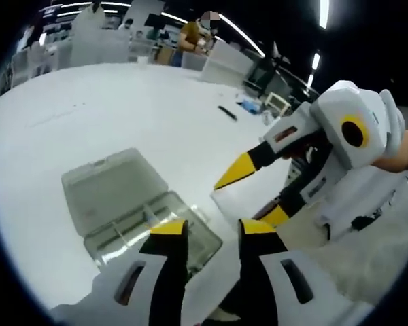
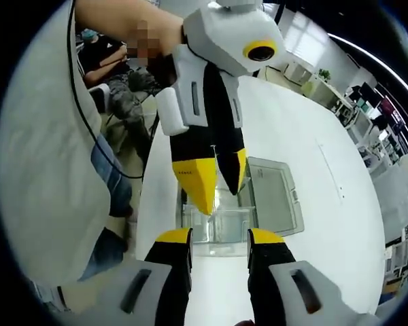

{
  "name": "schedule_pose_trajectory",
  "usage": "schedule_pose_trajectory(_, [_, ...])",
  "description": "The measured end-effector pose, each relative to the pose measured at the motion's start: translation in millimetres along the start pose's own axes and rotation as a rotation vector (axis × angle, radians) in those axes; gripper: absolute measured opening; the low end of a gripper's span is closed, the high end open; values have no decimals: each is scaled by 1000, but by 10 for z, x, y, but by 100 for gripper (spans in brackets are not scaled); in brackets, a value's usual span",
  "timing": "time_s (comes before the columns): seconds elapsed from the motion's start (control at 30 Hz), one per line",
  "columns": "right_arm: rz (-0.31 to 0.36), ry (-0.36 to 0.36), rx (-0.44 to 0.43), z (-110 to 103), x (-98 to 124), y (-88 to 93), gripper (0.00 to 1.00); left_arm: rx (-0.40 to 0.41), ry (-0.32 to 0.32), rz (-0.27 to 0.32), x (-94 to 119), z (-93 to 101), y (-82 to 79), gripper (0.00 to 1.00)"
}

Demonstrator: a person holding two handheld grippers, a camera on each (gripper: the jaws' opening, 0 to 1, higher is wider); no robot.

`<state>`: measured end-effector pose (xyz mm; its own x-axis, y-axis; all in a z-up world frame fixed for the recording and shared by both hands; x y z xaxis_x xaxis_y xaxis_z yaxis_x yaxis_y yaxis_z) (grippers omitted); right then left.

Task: Insert the divider into the dual guide fixture by aligning both edges with the guide slots and pushing it downward to the bottom, including one-sided entry, uneven engagement, binding, and posture correction.

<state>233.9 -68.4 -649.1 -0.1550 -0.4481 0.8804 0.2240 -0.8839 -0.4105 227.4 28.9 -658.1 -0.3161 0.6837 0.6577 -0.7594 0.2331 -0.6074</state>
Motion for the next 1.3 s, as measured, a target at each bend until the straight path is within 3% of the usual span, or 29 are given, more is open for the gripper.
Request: schedule_pose_trajectory(1.3, [10, 58, 29, 85, 16, -96, 27, 212, 97, 7, -83, 51, 1, 1])
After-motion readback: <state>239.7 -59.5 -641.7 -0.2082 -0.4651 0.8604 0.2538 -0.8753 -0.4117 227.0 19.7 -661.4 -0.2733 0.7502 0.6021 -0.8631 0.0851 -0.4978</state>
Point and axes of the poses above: the point that each gripper's makers call its tool centre point, and the gripper's own axes: x roughly backward along the fingers, z roughly to its right, y roughly out of its underside, the point moved 6 cm from there along x, roughly backward along the fingers, and after that the axes turned 8 degrees about -z, right-handed, at the moved point
